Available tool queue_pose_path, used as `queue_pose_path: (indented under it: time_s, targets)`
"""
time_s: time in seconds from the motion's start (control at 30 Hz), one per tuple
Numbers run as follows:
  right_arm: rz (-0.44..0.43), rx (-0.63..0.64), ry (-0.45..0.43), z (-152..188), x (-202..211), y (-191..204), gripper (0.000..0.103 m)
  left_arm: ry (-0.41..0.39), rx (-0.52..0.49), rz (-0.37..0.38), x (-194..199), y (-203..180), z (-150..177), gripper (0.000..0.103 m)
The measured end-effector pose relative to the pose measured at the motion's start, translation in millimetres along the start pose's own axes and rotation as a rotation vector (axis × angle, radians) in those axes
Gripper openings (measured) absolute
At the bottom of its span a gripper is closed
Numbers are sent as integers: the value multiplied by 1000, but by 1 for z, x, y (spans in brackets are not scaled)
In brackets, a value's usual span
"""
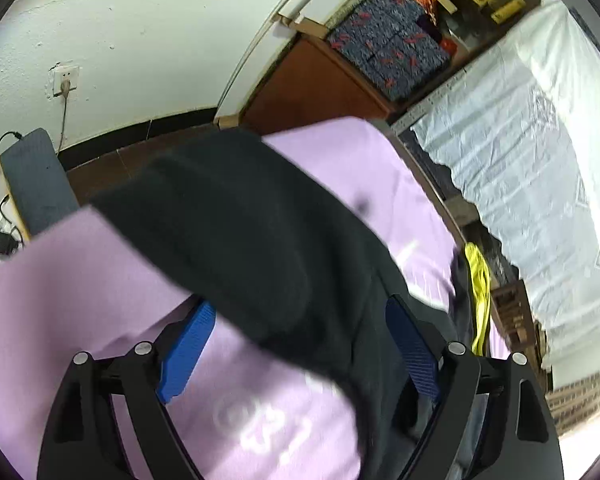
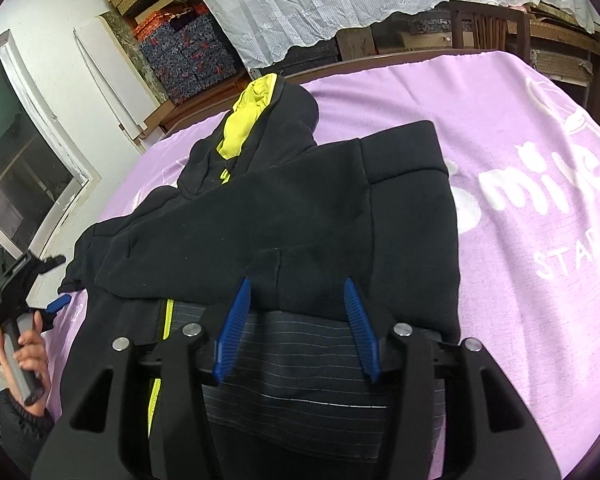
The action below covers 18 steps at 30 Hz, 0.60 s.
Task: Fold large clothes
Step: 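Lift the other sleeve with the left tool while the right tool holds the hoodie side, then carry the black sleeve across the hoodie body with the left tool while the right tool holds the hem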
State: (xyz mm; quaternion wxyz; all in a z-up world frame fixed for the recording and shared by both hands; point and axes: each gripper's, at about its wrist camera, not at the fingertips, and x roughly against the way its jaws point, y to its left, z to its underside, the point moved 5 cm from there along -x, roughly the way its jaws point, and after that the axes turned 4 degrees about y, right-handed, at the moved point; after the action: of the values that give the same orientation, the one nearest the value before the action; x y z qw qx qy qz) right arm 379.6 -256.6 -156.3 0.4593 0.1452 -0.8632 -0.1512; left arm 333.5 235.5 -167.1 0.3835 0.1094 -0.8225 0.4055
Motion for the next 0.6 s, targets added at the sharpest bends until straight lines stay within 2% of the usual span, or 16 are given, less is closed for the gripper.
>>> queue_pose_path:
  time_s: [0.03, 0.13, 0.27, 0.4, 0.6]
  targets:
    - [-3, -2, 0, 0, 0, 0, 48, -2, 17, 26, 1, 5, -6, 85]
    - [-11, -9, 2, 0, 0, -1, 49, -1, 55, 137, 8, 17, -17, 71]
    - [-15, -12, 7, 1, 0, -2, 49, 6, 90, 171, 10, 31, -25, 51]
    - [-15, -12, 7, 1, 0, -1, 49, 4, 101, 158, 9, 34, -29, 48]
    - [-15, -13, 8, 1, 0, 0, 50, -32, 170, 167, 12, 54, -46, 47]
